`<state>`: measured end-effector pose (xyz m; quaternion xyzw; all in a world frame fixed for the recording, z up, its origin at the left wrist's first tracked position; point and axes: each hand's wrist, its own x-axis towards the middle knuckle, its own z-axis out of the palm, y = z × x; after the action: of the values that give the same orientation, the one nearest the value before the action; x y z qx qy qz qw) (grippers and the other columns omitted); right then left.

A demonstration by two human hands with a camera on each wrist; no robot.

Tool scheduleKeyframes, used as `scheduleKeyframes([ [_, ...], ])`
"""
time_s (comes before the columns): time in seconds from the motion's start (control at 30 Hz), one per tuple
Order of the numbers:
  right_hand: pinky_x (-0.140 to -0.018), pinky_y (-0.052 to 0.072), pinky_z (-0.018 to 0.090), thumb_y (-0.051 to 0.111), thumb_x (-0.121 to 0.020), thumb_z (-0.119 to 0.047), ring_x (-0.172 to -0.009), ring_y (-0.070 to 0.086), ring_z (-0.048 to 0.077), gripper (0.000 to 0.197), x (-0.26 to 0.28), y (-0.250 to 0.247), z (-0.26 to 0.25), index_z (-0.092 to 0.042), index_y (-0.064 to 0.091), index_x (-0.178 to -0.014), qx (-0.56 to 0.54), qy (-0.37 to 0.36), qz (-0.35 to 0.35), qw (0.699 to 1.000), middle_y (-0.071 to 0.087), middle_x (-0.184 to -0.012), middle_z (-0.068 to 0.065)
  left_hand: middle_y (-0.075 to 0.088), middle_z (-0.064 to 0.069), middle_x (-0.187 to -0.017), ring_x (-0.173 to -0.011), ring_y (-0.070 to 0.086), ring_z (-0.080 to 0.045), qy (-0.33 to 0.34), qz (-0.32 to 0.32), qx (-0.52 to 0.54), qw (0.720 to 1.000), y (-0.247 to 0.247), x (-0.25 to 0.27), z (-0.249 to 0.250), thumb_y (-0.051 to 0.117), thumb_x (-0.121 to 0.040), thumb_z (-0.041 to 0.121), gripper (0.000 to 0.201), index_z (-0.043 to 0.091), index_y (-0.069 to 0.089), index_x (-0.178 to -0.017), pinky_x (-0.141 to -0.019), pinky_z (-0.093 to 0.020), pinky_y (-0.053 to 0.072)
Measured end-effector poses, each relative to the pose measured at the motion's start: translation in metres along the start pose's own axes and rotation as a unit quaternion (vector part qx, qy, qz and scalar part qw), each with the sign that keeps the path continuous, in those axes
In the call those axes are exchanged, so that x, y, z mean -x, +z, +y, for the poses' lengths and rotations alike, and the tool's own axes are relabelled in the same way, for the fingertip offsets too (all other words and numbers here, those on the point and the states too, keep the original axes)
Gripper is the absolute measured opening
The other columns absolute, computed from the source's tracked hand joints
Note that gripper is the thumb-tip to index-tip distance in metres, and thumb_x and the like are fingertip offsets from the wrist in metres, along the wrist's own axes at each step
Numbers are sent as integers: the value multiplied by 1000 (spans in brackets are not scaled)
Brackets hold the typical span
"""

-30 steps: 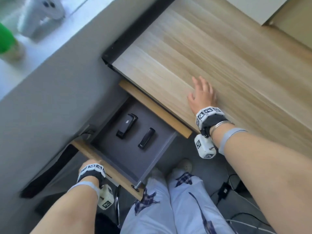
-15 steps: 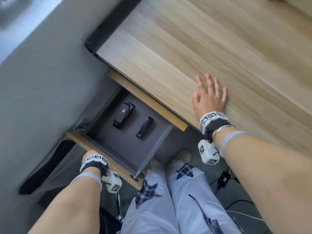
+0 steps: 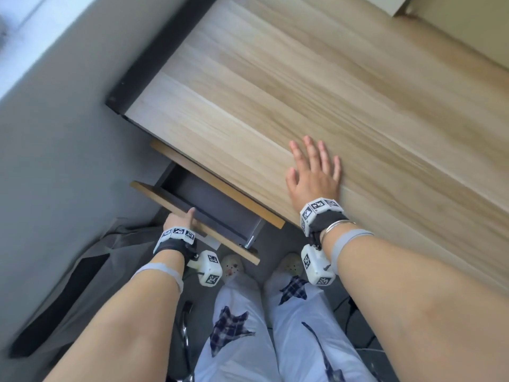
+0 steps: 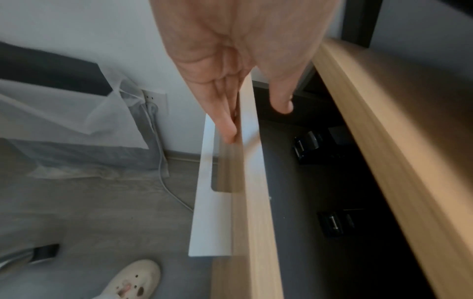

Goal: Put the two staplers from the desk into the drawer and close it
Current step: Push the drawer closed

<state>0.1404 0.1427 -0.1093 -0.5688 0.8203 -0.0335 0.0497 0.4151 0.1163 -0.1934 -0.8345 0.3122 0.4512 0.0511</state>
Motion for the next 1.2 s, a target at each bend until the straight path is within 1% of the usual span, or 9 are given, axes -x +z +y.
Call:
scheduleKeyframes([
  [0.13,-117,16,50,39,-87,-36,-147,26,19,60,-1,-1,1,-41,29,-146,3,1,-13,1000,28,-158,-9,64,-22,-122,-108,65,-35,39,-43,86,995,12,1,21,63,-79,49,80,-2,40,-136,-101,-45,48],
  [0.27,-116,18,50,36,-84,-38,-146,29,19,61,-1,-2,0,-42,31,-145,1,5,-10,1000,30,-157,-9,60,-20,-130,-112,64,-31,59,-65,127,988,15,2,37,67,-79,42,82,1,33,-142,-105,-42,46],
  [0.57,-113,25,51,38,-81,-38,-141,38,20,60,-2,-3,-1,-39,41,-141,-8,1,5,1000,40,-153,-7,48,-14,-144,-121,58,-29,61,-82,213,972,29,-9,61,80,-63,32,95,5,35,-142,-108,-44,44],
  [0.83,-112,28,52,41,-79,-37,-140,40,21,60,-2,-5,-1,-39,44,-139,-11,1,2,1000,43,-151,-7,57,-23,-133,-124,54,-38,85,-88,161,979,32,-25,63,75,-71,11,69,-4,46,-132,-109,-51,39],
  [0.87,-113,28,52,41,-79,-37,-140,41,21,60,-2,-4,-1,-39,44,-139,-12,2,5,1000,43,-151,-7,61,-23,-128,-119,57,-37,86,-87,159,980,30,-24,64,74,-72,9,64,-6,48,-129,-105,-49,44],
  [0.93,-113,28,52,42,-79,-36,-139,41,21,60,-2,-4,-1,-39,45,-138,-14,2,7,1000,44,-150,-7,65,-20,-96,-82,63,-29,101,-89,145,980,29,-21,66,70,-76,5,39,-5,57,-111,-74,-37,51],
  [1.0,-113,28,52,42,-78,-36,-139,41,21,60,-2,-4,-1,-39,45,-138,-14,3,8,1000,44,-150,-7,54,-13,-65,-50,42,-21,112,-91,112,983,28,-17,70,68,-79,5,12,7,56,-82,-49,-26,34],
  [1.07,-113,26,52,41,-78,-36,-140,40,21,61,-2,-4,-2,-39,44,-139,-15,3,1,1000,42,-151,-7,45,-7,-55,-45,35,-19,120,-84,98,984,26,-19,70,67,-80,8,25,13,48,-65,-45,-24,26],
  [1.2,-113,25,52,38,-79,-36,-141,38,21,61,-2,-5,-2,-40,42,-140,-15,6,-12,1000,41,-152,-8,46,-6,-55,-46,37,-17,111,-99,85,985,21,-20,72,68,-79,8,31,14,46,-59,-46,-24,27],
])
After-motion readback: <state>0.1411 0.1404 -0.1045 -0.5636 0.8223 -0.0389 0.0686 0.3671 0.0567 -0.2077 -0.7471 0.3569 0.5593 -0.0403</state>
